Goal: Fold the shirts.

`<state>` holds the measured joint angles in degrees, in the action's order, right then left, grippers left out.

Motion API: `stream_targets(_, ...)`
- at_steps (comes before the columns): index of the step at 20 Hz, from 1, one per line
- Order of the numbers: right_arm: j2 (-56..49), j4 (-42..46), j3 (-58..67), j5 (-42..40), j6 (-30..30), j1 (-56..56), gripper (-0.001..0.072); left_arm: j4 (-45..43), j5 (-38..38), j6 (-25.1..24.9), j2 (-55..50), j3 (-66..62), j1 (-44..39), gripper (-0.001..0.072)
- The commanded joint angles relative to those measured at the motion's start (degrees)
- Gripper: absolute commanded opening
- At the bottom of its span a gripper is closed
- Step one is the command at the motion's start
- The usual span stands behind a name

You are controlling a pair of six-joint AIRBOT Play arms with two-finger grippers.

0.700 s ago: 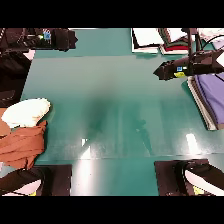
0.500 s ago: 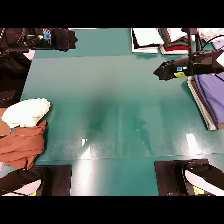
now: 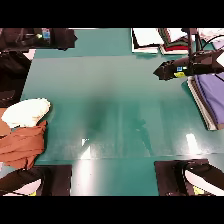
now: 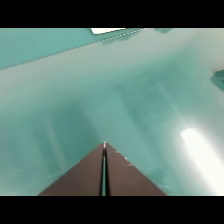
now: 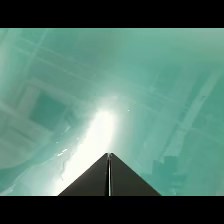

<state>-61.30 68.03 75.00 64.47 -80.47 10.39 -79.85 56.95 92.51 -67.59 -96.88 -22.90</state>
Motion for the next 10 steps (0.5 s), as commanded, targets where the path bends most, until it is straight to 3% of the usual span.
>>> stream_targets(1, 0.0, -1.4, 0.0, 0.0, -0.04, 0.0, 0.002, -10.23, 11.13, 0.72, 2.62, -0.07, 6.16, 0.0024)
stream_targets(4, 0.0, -5.99, 0.02, 0.15, -0.04, 0.0, 0.002, -20.81, 22.77, -0.04, 5.68, 4.42, 17.25, 0.0044)
stream_targets(5, 0.0, -7.52, 0.02, 0.13, -0.04, 0.0, 0.002, -22.29, 24.04, -0.2, 6.14, 7.34, 20.31, 0.034)
stream_targets(6, 0.0, -8.59, 0.02, -0.09, -0.04, 0.0, 0.002, -22.36, 24.15, 0.44, 6.45, 11.06, 23.43, 0.072)
stream_targets(10, 0.0, -8.59, 0.02, 0.13, -0.04, 0.0, 0.002, -21.49, 17.11, 1.62, 6.4, 29.73, 30.47, 0.0713)
